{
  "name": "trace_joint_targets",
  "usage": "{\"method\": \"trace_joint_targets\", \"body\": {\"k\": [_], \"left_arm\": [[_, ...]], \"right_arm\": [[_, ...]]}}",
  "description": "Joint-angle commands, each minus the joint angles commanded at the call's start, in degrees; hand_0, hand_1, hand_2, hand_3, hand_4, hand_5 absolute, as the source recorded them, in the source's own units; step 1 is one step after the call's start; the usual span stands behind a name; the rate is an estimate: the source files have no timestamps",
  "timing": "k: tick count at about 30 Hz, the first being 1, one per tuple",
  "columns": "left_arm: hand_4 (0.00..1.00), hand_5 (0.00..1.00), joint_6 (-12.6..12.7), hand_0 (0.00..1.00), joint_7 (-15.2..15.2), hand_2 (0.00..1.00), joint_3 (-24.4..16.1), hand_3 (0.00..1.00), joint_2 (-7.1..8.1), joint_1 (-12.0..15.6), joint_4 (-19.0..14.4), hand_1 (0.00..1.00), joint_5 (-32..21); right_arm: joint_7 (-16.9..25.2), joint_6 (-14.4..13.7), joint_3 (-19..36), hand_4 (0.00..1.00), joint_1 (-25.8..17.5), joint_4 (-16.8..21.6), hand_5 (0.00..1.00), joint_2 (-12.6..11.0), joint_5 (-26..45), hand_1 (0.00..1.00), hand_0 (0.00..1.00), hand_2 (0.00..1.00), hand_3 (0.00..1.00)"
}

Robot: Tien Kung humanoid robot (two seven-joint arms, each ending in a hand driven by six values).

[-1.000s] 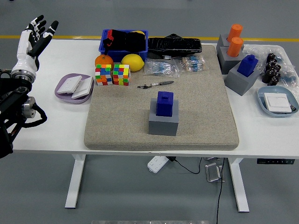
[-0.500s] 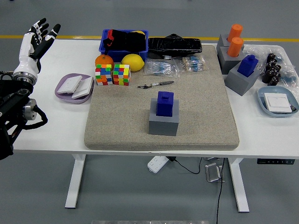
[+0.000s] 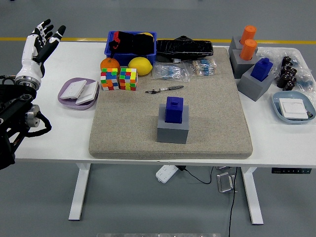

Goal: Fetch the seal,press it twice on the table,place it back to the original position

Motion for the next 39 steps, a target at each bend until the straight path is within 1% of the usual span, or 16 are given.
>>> {"method": "trace_joint_targets", "body": {"k": [39], "left_arm": [[0.918, 0.589, -0.2, 0.958, 0.4, 0.933, 0.1, 0.927, -0.03, -0.3, -0.4, 0.956, 0.1]], "right_arm": [[0.0, -0.1, 0.4, 0.865, 0.1, -0.2, 0.548, -0.1, 0.1, 0.753, 0.902, 0.756, 0.764]]}}
